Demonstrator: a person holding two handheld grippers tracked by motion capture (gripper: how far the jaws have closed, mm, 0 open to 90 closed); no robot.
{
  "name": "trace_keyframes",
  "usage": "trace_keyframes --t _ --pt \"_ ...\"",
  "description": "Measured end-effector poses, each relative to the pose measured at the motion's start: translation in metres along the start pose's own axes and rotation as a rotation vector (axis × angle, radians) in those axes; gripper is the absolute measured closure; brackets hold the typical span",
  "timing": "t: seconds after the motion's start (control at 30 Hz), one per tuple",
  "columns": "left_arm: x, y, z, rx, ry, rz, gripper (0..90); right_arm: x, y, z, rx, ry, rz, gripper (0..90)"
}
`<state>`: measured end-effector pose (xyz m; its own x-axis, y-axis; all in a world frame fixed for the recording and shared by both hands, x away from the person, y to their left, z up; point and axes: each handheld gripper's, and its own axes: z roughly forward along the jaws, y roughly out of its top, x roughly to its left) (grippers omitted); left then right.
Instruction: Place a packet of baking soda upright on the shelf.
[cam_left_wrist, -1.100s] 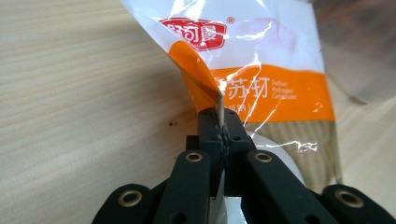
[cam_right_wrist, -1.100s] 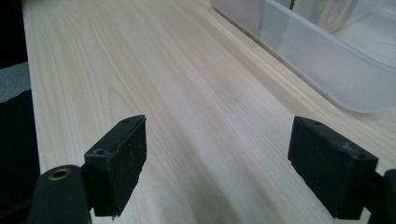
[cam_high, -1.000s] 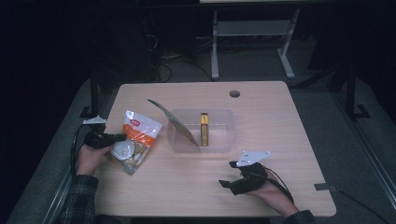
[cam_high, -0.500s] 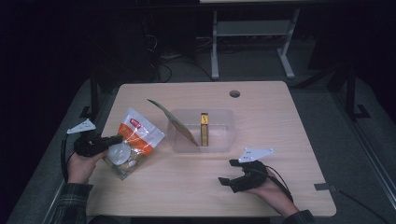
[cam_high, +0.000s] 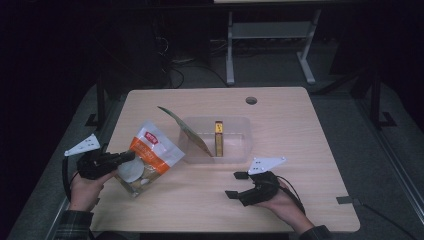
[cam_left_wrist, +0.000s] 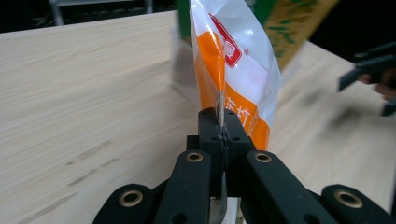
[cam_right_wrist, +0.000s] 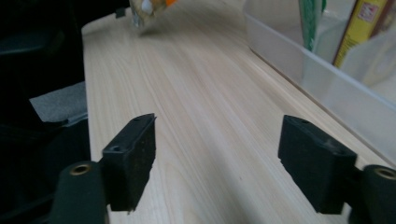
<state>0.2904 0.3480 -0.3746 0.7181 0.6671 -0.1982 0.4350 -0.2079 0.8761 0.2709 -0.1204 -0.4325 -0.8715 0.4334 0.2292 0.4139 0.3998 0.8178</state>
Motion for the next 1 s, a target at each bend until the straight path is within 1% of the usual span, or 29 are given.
trace_keyframes --t 0.03,0.1,0.2,0.33,0.37,0.4,0.43,0.53,0.63,0.73,0.8,0.87,0.97,1.0 --pt "-0.004 0.000 0.001 0.001 -0.016 0.005 89.9 0.000 0.001 0.001 -0.011 0.007 -0.007 31.2" --pt "-0.012 0.000 0.003 -0.001 -0.039 0.011 89.9 -0.001 0.004 0.003 -0.011 0.017 0.001 33.4" --pt "-0.025 -0.001 0.007 -0.009 -0.071 0.022 89.9 0.000 0.006 0.006 -0.009 0.024 -0.014 34.5" --pt "-0.042 0.000 0.015 -0.007 -0.125 0.043 89.9 0.003 0.009 0.007 -0.030 0.042 -0.020 33.3" --pt "-0.046 0.000 0.018 -0.005 -0.134 0.048 89.9 0.003 0.010 0.008 -0.036 0.051 -0.027 32.6" --pt "-0.049 0.000 0.020 -0.005 -0.150 0.044 89.9 0.004 0.011 0.008 -0.038 0.061 -0.022 32.2" --pt "-0.053 0.000 0.023 0.000 -0.161 0.050 89.8 0.005 0.012 0.009 -0.045 0.070 -0.029 32.1" --pt "-0.062 0.000 0.032 0.002 -0.197 0.053 89.8 0.009 0.014 0.012 -0.061 0.102 -0.028 31.8" --pt "-0.071 -0.002 0.042 -0.006 -0.220 0.055 89.9 0.012 0.017 0.015 -0.075 0.126 -0.036 31.8" --pt "-0.080 -0.003 0.052 -0.011 -0.233 0.053 89.9 0.015 0.019 0.019 -0.086 0.155 -0.027 33.1" --pt "-0.084 -0.003 0.056 -0.015 -0.243 0.043 89.8 0.016 0.021 0.022 -0.086 0.167 -0.026 33.6" --pt "-0.088 -0.003 0.061 -0.014 -0.261 0.043 89.8 0.017 0.022 0.024 -0.090 0.169 -0.026 37.6" --pt "-0.091 -0.004 0.067 -0.006 -0.260 0.052 89.8 0.018 0.025 0.027 -0.102 0.194 -0.024 47.5" --pt "-0.092 -0.004 0.068 -0.009 -0.263 0.047 89.8 0.018 0.026 0.027 -0.103 0.204 -0.025 50.3"
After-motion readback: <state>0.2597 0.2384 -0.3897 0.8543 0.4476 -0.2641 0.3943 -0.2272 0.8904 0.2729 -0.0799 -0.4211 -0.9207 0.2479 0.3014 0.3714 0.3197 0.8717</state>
